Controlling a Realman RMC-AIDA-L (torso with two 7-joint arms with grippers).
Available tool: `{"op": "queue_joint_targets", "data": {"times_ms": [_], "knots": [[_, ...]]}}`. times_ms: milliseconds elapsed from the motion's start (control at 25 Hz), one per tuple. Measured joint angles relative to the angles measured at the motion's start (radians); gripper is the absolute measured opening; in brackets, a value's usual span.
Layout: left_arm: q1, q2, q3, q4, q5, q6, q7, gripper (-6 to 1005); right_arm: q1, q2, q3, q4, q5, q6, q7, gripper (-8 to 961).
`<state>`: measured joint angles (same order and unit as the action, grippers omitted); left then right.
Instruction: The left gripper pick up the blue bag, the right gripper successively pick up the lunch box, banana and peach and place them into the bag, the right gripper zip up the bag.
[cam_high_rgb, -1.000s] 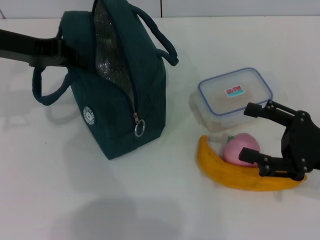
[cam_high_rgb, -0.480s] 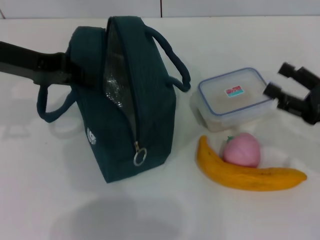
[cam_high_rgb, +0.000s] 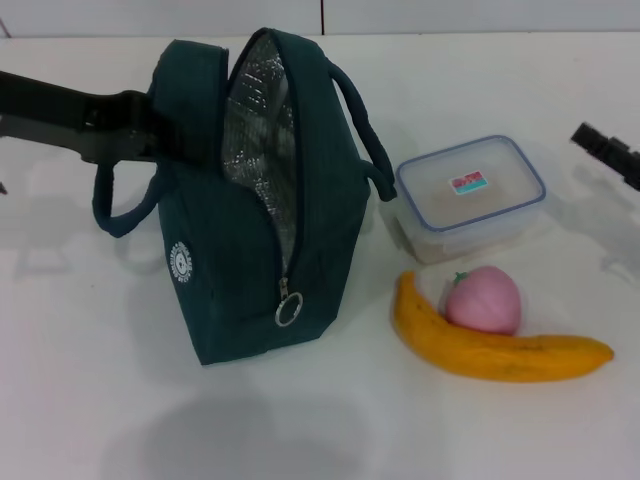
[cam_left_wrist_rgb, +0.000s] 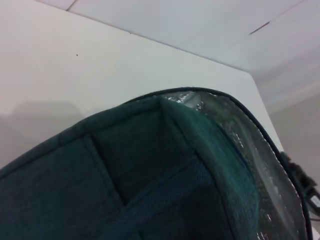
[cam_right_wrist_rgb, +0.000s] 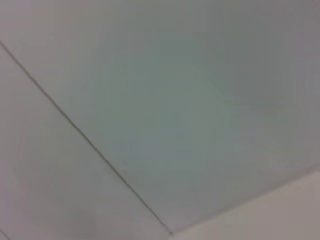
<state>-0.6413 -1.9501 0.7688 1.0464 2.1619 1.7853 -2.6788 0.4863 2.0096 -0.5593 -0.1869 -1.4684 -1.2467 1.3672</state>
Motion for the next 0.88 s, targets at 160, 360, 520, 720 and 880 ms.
{"op": "queue_joint_targets", "data": {"times_ms": [160, 360, 520, 720, 880], "knots": [[-0.003, -0.004, 0.003, 0.0, -0.001, 0.0, 0.0, 34, 0.057, 0.004, -0.02, 0.063, -0.003, 0.087, 0.02, 876], [-0.008, -0.004, 0.003, 0.0, -0.002, 0.0, -0.001, 34, 0.095, 0.01, -0.029, 0.106, -0.003, 0.103, 0.023, 876], [-0.011, 0.001, 0.001, 0.0, -0.002, -0.002, 0.002, 34, 0.115, 0.011, -0.036, 0.122, -0.003, 0.104, 0.041, 875], [-0.015, -0.001, 0.004, 0.0, 0.003, -0.004, 0.006, 34, 0.122, 0.009, -0.043, 0.128, -0.004, 0.106, 0.078, 875], [-0.027, -0.005, 0.004, -0.002, 0.009, -0.005, 0.006, 34, 0.126, 0.007, -0.08, 0.121, -0.004, 0.109, 0.125, 854]]}}
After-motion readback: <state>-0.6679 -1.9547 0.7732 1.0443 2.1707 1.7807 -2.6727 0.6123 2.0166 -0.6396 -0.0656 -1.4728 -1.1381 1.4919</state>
